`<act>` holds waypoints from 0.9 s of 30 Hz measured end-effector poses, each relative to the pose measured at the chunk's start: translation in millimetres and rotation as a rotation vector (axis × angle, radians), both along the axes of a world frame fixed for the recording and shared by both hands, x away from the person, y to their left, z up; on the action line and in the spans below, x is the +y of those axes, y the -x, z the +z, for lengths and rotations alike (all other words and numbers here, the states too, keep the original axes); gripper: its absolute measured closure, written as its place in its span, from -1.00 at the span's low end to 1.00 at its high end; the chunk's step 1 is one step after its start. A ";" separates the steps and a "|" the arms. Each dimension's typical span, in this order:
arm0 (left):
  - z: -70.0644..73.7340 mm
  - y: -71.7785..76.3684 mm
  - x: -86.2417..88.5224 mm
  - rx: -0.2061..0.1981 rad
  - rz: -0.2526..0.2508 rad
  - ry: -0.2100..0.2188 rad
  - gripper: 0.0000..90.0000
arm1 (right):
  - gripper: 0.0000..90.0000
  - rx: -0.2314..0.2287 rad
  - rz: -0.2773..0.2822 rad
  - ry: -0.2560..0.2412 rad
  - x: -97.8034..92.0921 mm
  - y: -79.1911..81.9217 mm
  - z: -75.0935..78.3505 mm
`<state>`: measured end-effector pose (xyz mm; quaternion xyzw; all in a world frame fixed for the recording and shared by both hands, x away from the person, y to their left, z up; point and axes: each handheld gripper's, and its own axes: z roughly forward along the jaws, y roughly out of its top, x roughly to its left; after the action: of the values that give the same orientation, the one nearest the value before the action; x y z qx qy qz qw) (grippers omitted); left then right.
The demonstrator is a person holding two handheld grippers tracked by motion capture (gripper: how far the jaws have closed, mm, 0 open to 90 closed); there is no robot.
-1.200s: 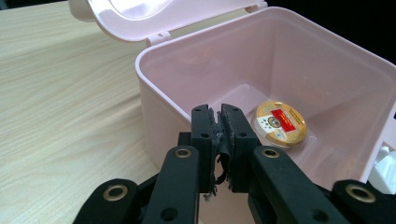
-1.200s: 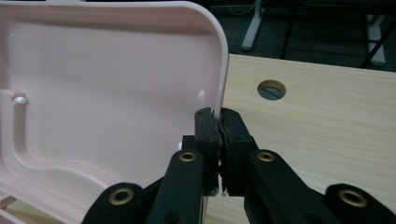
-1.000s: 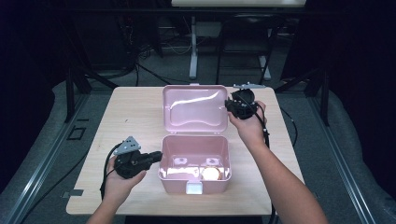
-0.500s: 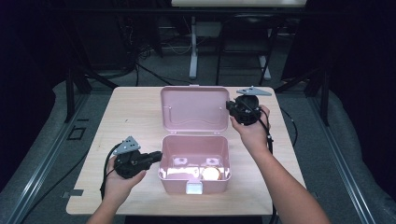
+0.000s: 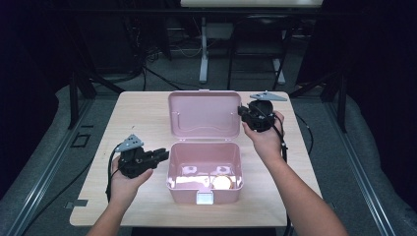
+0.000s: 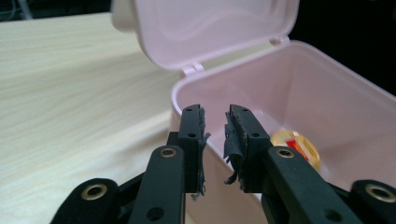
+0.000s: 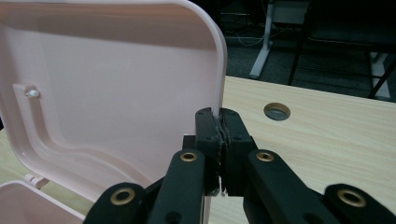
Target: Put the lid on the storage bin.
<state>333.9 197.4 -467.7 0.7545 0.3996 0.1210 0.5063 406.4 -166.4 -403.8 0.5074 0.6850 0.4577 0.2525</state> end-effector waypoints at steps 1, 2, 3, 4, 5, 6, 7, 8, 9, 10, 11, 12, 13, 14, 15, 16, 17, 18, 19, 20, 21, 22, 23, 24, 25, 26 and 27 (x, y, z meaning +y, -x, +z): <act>2.3 -2.9 -0.3 -0.003 0.007 0.004 0.62 | 0.95 -0.001 -0.001 0.000 0.2 0.3 0.0; 5.4 -5.7 0.0 -0.004 0.015 0.000 0.61 | 0.95 -0.002 -0.001 -0.001 0.2 0.6 -0.1; 8.3 -8.4 0.1 -0.007 0.025 0.008 0.59 | 0.95 -0.002 -0.001 -0.003 0.3 1.0 -0.1; 11.5 -11.2 0.2 -0.009 0.034 0.009 0.57 | 0.95 -0.003 -0.003 -0.004 0.5 1.3 -0.3; 14.5 -13.6 -0.2 -0.014 0.043 0.010 0.56 | 0.95 -0.003 -0.004 -0.005 0.5 1.4 -0.4; 17.3 -16.1 -0.1 -0.017 0.045 0.013 0.55 | 0.95 -0.006 -0.003 -0.006 0.4 1.4 -0.6; 20.2 -18.2 -0.6 -0.014 0.049 0.023 0.54 | 0.95 -0.009 -0.003 -0.006 0.3 1.4 -0.9; 23.0 -20.5 -0.6 -0.020 0.047 0.022 0.53 | 0.95 -0.010 -0.003 -0.007 0.1 1.4 -1.2; 25.7 -22.4 -1.1 -0.027 0.052 0.019 0.53 | 0.95 -0.010 -0.002 -0.010 -0.2 1.4 -1.5; 28.4 -24.4 -1.8 -0.033 0.059 0.015 0.52 | 0.95 -0.011 -0.003 -0.014 -0.3 1.6 -1.7; 30.9 -26.6 -2.6 -0.042 0.066 0.012 0.50 | 0.95 -0.012 -0.004 -0.016 -0.1 1.9 -1.8; 34.1 -27.9 -3.5 -0.055 0.079 -0.004 0.50 | 0.95 -0.015 -0.003 -0.014 -0.1 2.1 -2.0; 37.4 -30.0 -4.5 -0.075 0.083 -0.010 0.50 | 0.95 -0.016 -0.003 -0.014 -0.3 2.4 -2.1; 39.5 -31.2 -5.0 -0.082 0.083 -0.012 0.50 | 0.95 -0.017 -0.001 -0.017 -0.6 2.7 -2.1; 42.4 -33.4 -5.6 -0.092 0.084 -0.012 0.50 | 0.95 -0.017 0.000 -0.016 -0.7 3.0 -2.1; 44.0 -34.8 -6.0 -0.099 0.085 -0.016 0.51 | 0.95 -0.019 0.001 -0.016 -0.8 3.4 -2.0; 45.8 -37.0 -6.3 -0.098 0.085 -0.022 0.51 | 0.95 -0.020 0.000 -0.014 -0.7 3.7 -2.0; 46.7 -39.3 -7.0 -0.091 0.091 -0.010 0.51 | 0.95 -0.021 0.001 -0.014 -0.6 3.9 -1.9; 47.2 -41.8 -7.3 -0.088 0.092 -0.004 0.51 | 0.95 -0.021 0.001 -0.014 -0.6 4.0 -1.8; 47.8 -44.4 -7.6 -0.084 0.094 -0.006 0.51 | 0.95 -0.022 0.001 -0.013 -0.6 4.1 -1.8; 48.3 -46.7 -8.3 -0.084 0.099 -0.010 0.51 | 0.95 -0.022 0.002 -0.012 -0.4 4.3 -1.7; 49.5 -48.6 -8.2 -0.079 0.096 -0.020 0.51 | 0.95 -0.022 0.000 -0.013 -0.4 4.5 -1.6; 49.9 -50.8 -8.8 -0.087 0.100 -0.018 0.51 | 0.95 -0.024 0.000 -0.012 -0.4 4.8 -1.6; 51.0 -52.5 -9.2 -0.094 0.104 -0.024 0.51 | 0.95 -0.024 0.000 -0.012 -0.2 5.1 -1.4; 52.0 -54.1 -9.6 -0.099 0.106 -0.019 0.51 | 0.95 -0.024 0.001 -0.013 -0.1 5.4 -1.3; 53.5 -55.5 -9.9 -0.102 0.112 -0.021 0.51 | 0.95 -0.025 0.002 -0.013 0.1 5.6 -1.2; 55.0 -56.7 -10.5 -0.104 0.117 -0.029 0.51 | 0.95 -0.026 0.003 -0.012 0.3 6.0 -1.1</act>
<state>390.6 186.9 -412.8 0.7298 0.4142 0.1953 0.5076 400.4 -166.1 -404.9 0.5019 0.6797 0.4687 0.2576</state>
